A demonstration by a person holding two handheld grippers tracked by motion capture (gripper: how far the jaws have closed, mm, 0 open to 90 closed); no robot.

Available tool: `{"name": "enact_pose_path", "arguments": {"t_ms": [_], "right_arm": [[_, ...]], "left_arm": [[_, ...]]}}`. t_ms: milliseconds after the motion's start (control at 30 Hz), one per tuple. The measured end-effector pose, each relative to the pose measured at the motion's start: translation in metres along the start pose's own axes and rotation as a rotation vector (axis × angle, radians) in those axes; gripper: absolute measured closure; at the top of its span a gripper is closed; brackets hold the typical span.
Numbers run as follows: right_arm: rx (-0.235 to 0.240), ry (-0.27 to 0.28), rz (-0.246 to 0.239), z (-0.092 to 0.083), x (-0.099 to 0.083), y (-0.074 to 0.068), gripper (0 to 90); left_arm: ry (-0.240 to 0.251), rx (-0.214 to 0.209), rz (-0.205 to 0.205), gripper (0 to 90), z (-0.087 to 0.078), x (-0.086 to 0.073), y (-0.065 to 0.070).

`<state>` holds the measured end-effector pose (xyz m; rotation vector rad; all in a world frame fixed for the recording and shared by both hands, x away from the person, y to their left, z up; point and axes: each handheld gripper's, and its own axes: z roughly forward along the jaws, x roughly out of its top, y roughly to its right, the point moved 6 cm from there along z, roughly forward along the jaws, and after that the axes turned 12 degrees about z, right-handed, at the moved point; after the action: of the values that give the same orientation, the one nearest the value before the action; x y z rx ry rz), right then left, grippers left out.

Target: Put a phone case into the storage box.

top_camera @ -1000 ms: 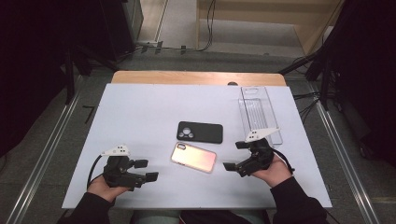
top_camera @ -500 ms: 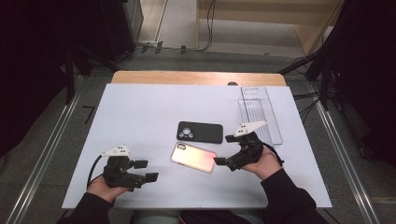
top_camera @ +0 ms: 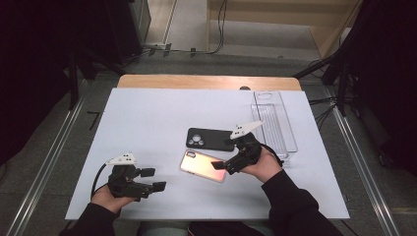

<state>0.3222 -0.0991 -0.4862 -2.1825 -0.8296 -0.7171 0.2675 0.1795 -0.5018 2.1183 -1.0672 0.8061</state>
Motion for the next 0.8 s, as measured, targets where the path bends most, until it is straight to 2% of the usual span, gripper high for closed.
{"name": "enact_pose_path", "arguments": {"t_ms": [367, 767, 800], "right_arm": [[0.023, -0.002, -0.014, 0.018, 0.015, -0.004, 0.0], [0.047, -0.007, -0.017, 0.027, 0.018, -0.004, 0.0], [0.045, -0.021, -0.027, 0.029, 0.016, -0.004, 0.0]], "left_arm": [[0.003, -0.016, 0.006, 21.3, 0.0, 0.001, 0.002], [-0.004, -0.021, 0.002, 21.5, 0.002, 0.0, 0.002], [-0.004, -0.023, 0.001, 21.5, 0.003, 0.0, 0.002]]}}
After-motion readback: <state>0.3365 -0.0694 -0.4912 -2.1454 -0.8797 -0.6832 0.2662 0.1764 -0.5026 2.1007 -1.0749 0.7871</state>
